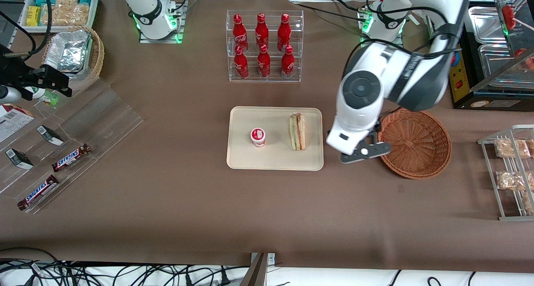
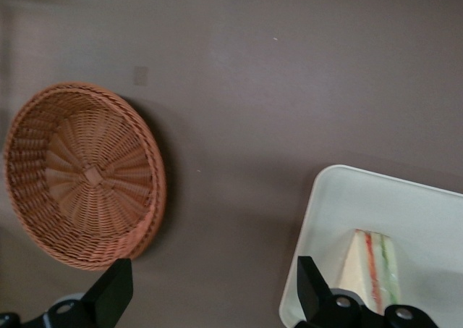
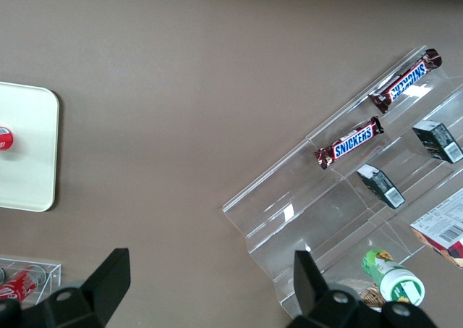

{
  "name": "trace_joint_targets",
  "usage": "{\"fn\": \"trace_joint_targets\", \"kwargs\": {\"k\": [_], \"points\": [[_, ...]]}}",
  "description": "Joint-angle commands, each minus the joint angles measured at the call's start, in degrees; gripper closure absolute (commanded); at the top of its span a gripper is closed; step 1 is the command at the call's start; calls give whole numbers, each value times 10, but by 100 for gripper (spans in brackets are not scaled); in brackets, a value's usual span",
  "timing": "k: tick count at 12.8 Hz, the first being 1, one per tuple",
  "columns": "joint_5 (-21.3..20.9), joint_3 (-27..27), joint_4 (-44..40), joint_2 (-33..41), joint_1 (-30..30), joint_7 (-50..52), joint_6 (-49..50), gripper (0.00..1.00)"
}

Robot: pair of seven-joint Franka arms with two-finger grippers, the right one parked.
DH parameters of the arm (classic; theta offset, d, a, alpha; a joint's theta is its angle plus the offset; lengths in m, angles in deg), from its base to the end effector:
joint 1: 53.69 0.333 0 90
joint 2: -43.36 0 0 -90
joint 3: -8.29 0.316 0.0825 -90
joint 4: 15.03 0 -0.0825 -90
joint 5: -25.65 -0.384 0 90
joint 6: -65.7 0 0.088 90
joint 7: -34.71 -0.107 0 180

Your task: Place sandwich from basket to tray

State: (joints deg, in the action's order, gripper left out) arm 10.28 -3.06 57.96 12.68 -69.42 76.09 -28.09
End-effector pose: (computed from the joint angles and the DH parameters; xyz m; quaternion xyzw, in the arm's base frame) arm 0.6416 -0.2648 0.4378 -0.9869 -0.1134 0.0213 0.1129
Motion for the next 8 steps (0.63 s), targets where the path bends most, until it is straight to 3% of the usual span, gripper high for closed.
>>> {"fn": "trace_joint_targets", "kwargs": {"k": [1, 5, 8], "points": [[13, -7, -17, 11, 46, -72, 32, 0], [32, -9, -17, 18, 92, -166, 32, 0], [99, -9, -19, 19, 144, -279, 32, 0]]}}
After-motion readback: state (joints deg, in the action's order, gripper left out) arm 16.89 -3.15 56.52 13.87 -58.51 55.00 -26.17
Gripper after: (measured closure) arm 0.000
